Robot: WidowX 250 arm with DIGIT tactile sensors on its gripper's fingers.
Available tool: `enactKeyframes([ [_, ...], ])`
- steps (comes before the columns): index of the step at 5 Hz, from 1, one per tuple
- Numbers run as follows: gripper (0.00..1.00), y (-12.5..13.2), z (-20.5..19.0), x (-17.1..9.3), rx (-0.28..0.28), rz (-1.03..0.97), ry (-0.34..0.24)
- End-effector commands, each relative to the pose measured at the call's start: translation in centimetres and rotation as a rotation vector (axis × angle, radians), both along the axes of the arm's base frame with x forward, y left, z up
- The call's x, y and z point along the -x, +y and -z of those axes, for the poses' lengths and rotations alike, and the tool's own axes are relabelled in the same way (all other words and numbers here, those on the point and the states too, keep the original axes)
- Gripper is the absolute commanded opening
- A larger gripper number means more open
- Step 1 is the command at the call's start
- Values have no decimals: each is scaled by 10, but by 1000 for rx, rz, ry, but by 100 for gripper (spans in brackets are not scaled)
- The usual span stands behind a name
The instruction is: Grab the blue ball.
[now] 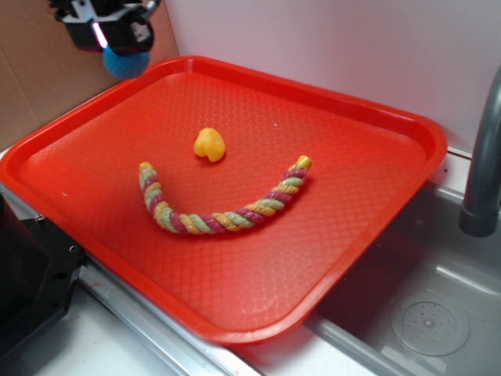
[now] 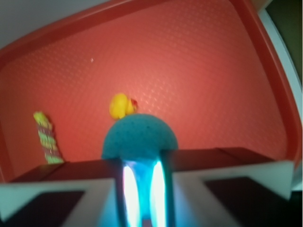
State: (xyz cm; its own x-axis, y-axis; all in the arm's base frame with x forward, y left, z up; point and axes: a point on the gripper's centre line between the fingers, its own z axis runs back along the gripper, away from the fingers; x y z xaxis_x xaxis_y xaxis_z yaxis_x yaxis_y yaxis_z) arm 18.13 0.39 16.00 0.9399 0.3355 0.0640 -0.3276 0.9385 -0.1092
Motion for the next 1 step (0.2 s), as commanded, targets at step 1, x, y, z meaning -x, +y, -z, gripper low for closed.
enactKeyframes([
  [1, 0, 12, -24, -2, -2, -47, -22],
])
